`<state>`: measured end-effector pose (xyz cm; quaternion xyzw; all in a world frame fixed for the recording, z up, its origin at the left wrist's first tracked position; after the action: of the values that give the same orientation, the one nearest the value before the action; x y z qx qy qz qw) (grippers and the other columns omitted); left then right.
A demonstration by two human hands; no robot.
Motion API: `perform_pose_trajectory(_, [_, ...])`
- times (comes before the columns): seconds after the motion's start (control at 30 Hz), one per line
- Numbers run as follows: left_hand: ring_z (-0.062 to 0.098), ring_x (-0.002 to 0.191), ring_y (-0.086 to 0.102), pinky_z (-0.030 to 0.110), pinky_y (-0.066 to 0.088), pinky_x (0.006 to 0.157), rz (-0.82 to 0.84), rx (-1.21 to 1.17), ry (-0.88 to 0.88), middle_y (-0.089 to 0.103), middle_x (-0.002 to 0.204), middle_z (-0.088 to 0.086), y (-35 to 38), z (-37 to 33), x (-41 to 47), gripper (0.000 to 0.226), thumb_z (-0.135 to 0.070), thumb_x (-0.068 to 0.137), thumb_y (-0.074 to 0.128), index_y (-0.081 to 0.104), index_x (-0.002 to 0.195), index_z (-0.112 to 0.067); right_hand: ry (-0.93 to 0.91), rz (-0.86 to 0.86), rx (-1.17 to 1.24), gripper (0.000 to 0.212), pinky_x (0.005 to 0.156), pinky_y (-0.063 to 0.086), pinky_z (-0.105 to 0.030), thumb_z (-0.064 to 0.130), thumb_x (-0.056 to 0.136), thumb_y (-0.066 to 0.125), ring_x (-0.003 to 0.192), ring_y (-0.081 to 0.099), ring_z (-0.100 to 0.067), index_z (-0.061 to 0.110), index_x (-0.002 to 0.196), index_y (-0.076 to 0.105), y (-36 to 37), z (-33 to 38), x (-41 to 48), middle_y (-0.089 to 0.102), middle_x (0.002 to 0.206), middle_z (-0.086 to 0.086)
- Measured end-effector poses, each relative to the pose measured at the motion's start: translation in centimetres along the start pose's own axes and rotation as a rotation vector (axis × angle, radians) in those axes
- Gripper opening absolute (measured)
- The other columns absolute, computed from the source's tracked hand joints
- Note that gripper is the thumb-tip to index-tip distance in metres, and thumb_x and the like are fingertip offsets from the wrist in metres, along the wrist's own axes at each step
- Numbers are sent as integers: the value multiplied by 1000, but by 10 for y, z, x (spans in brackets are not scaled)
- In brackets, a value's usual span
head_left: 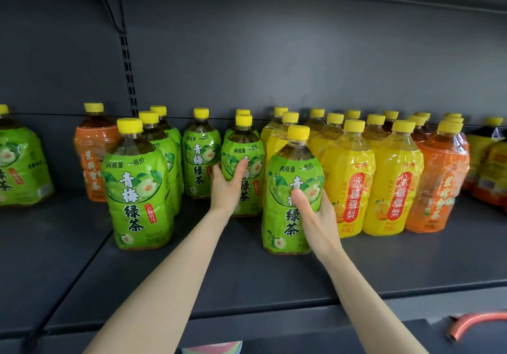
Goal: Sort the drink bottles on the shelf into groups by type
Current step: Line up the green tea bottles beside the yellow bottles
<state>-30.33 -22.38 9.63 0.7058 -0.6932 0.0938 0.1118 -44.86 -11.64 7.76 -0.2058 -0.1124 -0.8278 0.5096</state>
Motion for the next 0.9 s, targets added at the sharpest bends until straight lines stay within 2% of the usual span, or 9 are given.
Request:
perform_pose_trajectory(0.13, [20, 129, 41, 31, 33, 101, 6, 55, -29, 43, 142, 2, -11, 3, -8, 72, -56, 87, 51, 31, 142, -15, 16, 3, -2, 20, 67, 45, -7, 41, 89, 60, 88, 61, 15, 36, 106, 50, -1, 2, -2, 61, 99, 25])
perform_pose_trajectory(0.27, [16, 117, 50, 24, 36, 92, -59, 14, 8, 55, 127, 1, -26, -4, -28, 47, -49, 93, 45, 50, 125, -15, 39, 50, -24, 34, 70, 44, -14, 45, 95, 39, 86, 58, 7, 23, 121, 40, 4, 7, -7, 57, 99, 18])
perform_pose_trajectory(0.37, [1, 102, 53, 11, 37, 77, -8, -35, 50, 59, 106, -13, -31, -19, -47, 28, -45, 97, 38, 54, 109, -25, 45, 128, 6, 50, 77, 48, -17, 59, 86, 40, 92, 59, 6, 26, 123, 37, 18, 10, -14, 57, 107, 18])
perform_pose_trajectory(0.47, [-30, 80, 44, -5, 32, 68, 74, -91, 95, 46, 98, -32, -25, -26, -62, 18, -39, 101, 29, 46, 106, -37, 61, 171, 41, 56, 93, 51, -35, 66, 78, 47, 105, 60, -4, 31, 120, 37, 35, 8, -16, 58, 115, 14])
perform_pose_trajectory(0.53, [-39, 74, 33, -12, 25, 65, 121, -91, 128, 35, 101, -35, -20, -27, -67, 31, -35, 102, 24, 39, 129, -28, 69, 187, 59, 59, 97, 49, -39, 62, 76, 49, 108, 59, -6, 30, 124, 35, 45, 8, -16, 58, 117, 14])
perform_pose_trajectory(0.6, [-38, 83, 35, -11, 26, 66, 128, -88, 131, 37, 102, -33, -18, -25, -67, 43, -37, 102, 23, 30, 140, -18, 67, 205, 53, 61, 98, 48, -36, 58, 80, 49, 110, 58, -4, 28, 130, 33, 52, 10, -17, 57, 118, 16])
perform_pose_trajectory(0.7, [-11, 108, 49, -1, 37, 75, 71, -74, 170, 51, 113, -20, -18, -22, -63, 57, -49, 94, 39, 31, 141, -17, 48, 239, 6, 53, 100, 42, -28, 59, 86, 45, 117, 53, -3, 34, 132, 34, 55, 10, -15, 54, 120, 23])
perform_pose_trajectory(0.8, [-14, 95, 51, 1, 42, 71, 29, -72, 194, 52, 106, -24, -16, -21, -62, 59, -45, 87, 52, 36, 137, -18, -10, 180, -132, 55, 107, 38, -39, 77, 81, 34, 121, 49, -9, 41, 121, 46, 44, 9, -8, 55, 125, 13])
perform_pose_trajectory(0.9, [-17, 89, 56, 3, 44, 71, 7, -76, 195, 58, 102, -23, -17, -20, -58, 68, -53, 73, 61, 43, 131, -22, -128, 29, -251, 56, 110, 30, -32, 61, 92, 35, 127, 39, -11, 25, 134, 45, 27, 21, 9, 48, 133, 6])
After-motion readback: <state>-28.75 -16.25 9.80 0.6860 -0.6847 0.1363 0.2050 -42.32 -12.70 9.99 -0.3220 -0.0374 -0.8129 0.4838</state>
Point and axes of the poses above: each hand's wrist, its own x-axis towards the middle knuckle, its own y-axis out of the palm, z = x × y, the point moved 3 cm from there along x, towards the middle knuckle
